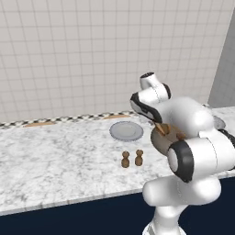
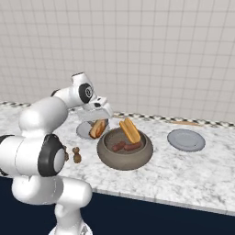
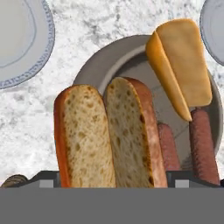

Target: Place one bun and one sausage from the bowl on each plate.

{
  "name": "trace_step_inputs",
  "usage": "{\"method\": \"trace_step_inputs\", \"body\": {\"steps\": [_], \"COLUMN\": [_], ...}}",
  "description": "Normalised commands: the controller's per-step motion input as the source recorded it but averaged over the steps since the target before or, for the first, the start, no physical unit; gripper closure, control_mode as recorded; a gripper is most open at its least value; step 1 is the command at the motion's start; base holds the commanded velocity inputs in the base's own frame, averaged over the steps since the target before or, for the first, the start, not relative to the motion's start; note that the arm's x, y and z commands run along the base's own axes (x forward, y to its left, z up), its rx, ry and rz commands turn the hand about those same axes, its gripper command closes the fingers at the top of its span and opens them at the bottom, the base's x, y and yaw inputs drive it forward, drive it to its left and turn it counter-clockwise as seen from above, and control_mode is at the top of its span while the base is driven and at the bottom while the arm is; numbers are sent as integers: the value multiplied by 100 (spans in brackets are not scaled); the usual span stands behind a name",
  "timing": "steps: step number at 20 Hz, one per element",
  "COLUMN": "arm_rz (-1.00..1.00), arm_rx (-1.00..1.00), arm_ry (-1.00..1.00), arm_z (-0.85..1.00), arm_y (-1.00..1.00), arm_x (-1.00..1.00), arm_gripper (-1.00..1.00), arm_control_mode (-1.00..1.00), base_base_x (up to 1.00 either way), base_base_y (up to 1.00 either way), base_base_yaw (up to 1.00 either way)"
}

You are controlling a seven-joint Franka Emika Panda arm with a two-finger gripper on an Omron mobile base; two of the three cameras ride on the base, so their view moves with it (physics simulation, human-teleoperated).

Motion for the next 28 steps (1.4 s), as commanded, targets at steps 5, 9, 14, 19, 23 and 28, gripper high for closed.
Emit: {"method": "trace_step_inputs", "body": {"steps": [5,9,14,19,23,28], "arm_rz": [-5,-12,-1,0,0,0], "arm_rx": [7,17,0,0,0,0], "arm_ry": [-12,0,1,0,0,0], "arm_z": [3,-28,-24,-66,-59,-28], "arm_y": [100,95,18,-8,0,-5], "arm_x": [33,98,58,83,100,44], "arm_gripper": [100,100,100,100,100,-100], "arm_control_mode": [-100,-100,-100,-100,-100,-100], "base_base_x": [0,0,0,0,0,0], "base_base_y": [0,0,0,0,0,0], "base_base_yaw": [0,0,0,0,0,0]}}
